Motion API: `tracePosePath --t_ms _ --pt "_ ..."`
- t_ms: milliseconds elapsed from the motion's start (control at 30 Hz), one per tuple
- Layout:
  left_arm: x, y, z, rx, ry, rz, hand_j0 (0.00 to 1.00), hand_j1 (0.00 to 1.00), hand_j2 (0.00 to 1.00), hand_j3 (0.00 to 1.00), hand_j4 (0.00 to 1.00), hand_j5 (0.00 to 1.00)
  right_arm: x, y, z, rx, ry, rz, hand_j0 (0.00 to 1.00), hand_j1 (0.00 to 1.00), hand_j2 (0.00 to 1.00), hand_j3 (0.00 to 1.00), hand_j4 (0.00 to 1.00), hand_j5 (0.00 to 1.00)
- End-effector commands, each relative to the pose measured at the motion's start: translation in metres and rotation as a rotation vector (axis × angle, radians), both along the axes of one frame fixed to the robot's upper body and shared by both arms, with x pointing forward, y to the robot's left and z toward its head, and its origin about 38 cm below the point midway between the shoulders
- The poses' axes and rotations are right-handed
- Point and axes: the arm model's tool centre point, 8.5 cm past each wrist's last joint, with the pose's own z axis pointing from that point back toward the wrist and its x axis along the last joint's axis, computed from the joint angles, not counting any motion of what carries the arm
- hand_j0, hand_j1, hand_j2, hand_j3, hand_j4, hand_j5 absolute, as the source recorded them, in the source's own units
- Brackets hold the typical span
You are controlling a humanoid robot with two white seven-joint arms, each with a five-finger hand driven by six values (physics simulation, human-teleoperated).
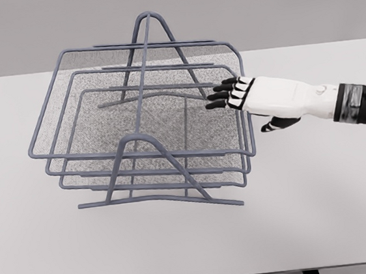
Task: Pull out the upper folder box with right arm
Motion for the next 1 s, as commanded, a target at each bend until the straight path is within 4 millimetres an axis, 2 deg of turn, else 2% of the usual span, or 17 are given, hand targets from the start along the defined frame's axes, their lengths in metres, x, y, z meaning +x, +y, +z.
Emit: tracePosePath --t_ms 0,33,67,167,233,300,400,467,567,667,967 --pt "0.000 0.000 0.000 0.000 0.001 -0.002 1.00 1.00 1.00 1.00 1.00 1.00 0.000 -0.003 -0.004 -0.027 0.002 0.001 1.00 1.00 1.00 1.00 1.00 1.00" --pt "0.000 0.000 0.000 0.000 0.001 0.000 1.00 1.00 1.00 1.00 1.00 1.00 -0.002 -0.009 -0.006 -0.043 0.007 -0.009 1.00 1.00 1.00 1.00 1.00 1.00" --pt "0.000 0.000 0.000 0.000 0.001 0.000 1.00 1.00 1.00 1.00 1.00 1.00 -0.002 -0.024 -0.002 -0.074 0.003 -0.032 1.00 1.00 1.00 1.00 1.00 1.00" --pt "0.000 0.000 0.000 0.000 0.001 0.000 1.00 1.00 1.00 1.00 1.00 1.00 -0.001 -0.044 0.009 -0.109 -0.016 -0.071 1.00 1.00 1.00 1.00 1.00 1.00" --pt "0.001 0.000 0.000 0.000 -0.001 -0.001 1.00 1.00 1.00 1.00 1.00 1.00 -0.003 -0.055 0.007 -0.128 -0.008 -0.092 1.00 1.00 1.00 1.00 1.00 1.00" --pt "0.000 0.000 0.000 0.000 0.001 0.000 1.00 1.00 1.00 1.00 1.00 1.00 -0.008 -0.074 0.005 -0.116 0.001 -0.146 1.00 1.00 1.00 1.00 1.00 1.00" --pt "0.001 0.000 0.000 0.000 -0.001 -0.001 1.00 1.00 1.00 1.00 1.00 1.00 -0.011 -0.088 0.007 -0.147 0.004 -0.170 1.00 1.00 1.00 1.00 1.00 1.00" --pt "0.001 0.000 0.000 0.000 -0.001 -0.001 1.00 1.00 1.00 1.00 1.00 1.00 -0.009 -0.105 0.006 -0.142 0.014 -0.221 1.00 1.00 1.00 1.00 1.00 1.00" --pt "0.000 0.000 0.000 0.000 0.001 0.000 1.00 1.00 1.00 1.00 1.00 1.00 -0.013 -0.116 0.006 -0.167 0.021 -0.241 1.00 1.00 1.00 1.00 1.00 1.00" --pt "0.001 0.000 0.000 0.000 -0.001 -0.001 1.00 1.00 1.00 1.00 1.00 1.00 -0.025 -0.145 0.006 -0.176 0.031 -0.313 1.00 1.00 1.00 1.00 1.00 1.00" --pt "0.000 0.000 0.000 0.000 0.001 0.000 1.00 1.00 1.00 1.00 1.00 1.00 -0.036 -0.198 0.016 -0.198 0.036 -0.453 1.00 1.00 1.00 1.00 1.00 1.00"
